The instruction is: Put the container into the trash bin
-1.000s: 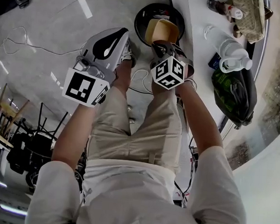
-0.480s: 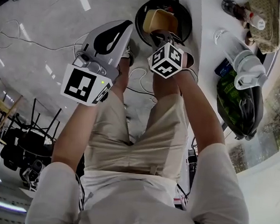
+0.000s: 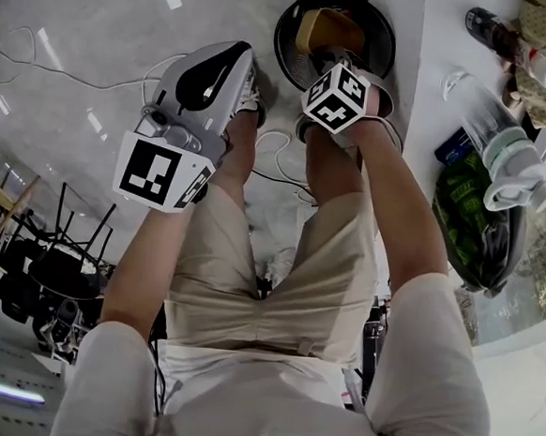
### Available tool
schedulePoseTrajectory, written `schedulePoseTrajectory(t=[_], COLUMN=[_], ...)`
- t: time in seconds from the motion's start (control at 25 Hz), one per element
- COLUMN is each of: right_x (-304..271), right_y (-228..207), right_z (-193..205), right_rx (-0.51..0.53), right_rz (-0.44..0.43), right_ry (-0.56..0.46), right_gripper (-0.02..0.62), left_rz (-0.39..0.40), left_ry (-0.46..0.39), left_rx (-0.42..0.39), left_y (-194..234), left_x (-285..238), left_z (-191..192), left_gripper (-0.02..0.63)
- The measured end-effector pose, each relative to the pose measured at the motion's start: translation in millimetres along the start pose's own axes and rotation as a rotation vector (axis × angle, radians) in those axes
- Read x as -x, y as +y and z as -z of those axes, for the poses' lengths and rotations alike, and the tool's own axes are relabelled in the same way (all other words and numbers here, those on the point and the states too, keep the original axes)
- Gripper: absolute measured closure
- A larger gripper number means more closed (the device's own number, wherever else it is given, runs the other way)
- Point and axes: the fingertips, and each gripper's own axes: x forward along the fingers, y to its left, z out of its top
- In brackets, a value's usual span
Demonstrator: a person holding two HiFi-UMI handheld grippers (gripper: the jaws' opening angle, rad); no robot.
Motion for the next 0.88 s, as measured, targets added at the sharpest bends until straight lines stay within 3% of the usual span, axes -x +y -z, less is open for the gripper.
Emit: schedulePoseTrajectory(t=[0.24,0.88], right_x=[-29.9,-79.8], right_y=[-0.3,-20.3], right_z=[7.6,20.2], right_rx=[0.053,0.064], right_rz=[-0.028,-0.017], right_ry=[0.046,0.097], right_gripper=[0.575,0.575], left_rz=[-0.011,-0.035], left_ry=[-0.002,-0.010], left_rx=[0.016,0.020], left_y=[5.0,32.8], left_x=[-6.7,-15.0], left_z=[15.0,33.9], left_gripper=[0.589,0.589])
